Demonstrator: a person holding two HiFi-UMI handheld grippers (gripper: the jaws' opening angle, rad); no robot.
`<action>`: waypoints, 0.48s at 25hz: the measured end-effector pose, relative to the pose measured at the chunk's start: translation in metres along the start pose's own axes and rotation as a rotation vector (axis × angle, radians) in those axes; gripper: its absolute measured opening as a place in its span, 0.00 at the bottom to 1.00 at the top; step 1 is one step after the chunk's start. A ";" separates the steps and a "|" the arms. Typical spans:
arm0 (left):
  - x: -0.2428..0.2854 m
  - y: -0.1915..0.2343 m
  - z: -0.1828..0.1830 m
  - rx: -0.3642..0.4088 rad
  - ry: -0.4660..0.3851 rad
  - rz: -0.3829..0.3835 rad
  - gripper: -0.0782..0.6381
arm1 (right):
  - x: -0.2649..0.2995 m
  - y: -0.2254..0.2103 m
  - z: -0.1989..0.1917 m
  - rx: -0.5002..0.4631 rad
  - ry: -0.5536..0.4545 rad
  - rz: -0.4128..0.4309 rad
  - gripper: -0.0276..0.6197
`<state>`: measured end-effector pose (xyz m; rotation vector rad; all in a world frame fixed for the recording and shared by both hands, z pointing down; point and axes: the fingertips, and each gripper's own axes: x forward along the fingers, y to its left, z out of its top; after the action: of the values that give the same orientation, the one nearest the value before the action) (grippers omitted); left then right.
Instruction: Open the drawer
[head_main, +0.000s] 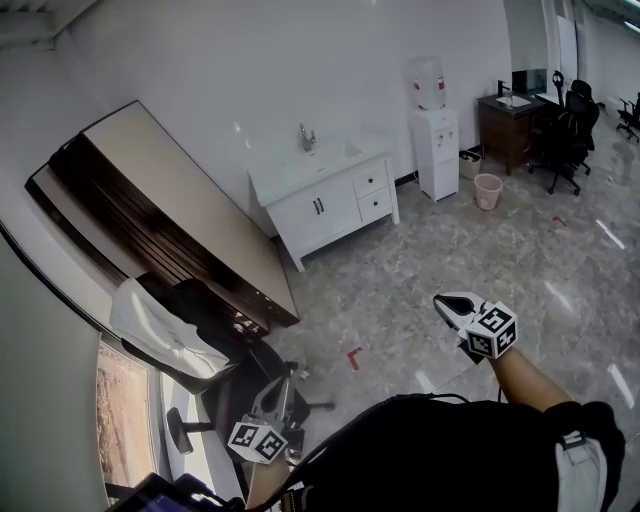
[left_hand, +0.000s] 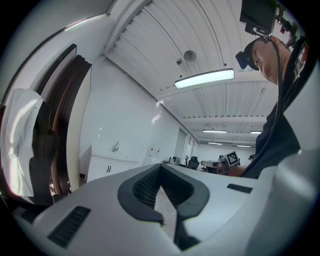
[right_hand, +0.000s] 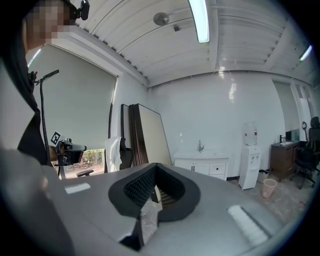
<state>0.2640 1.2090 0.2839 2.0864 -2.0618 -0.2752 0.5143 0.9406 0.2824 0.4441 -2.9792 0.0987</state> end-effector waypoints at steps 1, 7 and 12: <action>-0.002 0.011 0.002 -0.001 0.001 0.003 0.10 | 0.011 0.004 0.001 -0.001 0.000 0.002 0.04; -0.004 0.054 0.003 -0.008 0.007 0.014 0.10 | 0.061 0.019 -0.004 0.003 0.022 0.027 0.04; 0.005 0.078 0.002 -0.028 0.018 0.033 0.10 | 0.094 0.011 -0.004 0.005 0.040 0.039 0.04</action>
<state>0.1883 1.2029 0.3028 2.0295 -2.0676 -0.2777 0.4225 0.9249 0.2982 0.3800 -2.9495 0.1173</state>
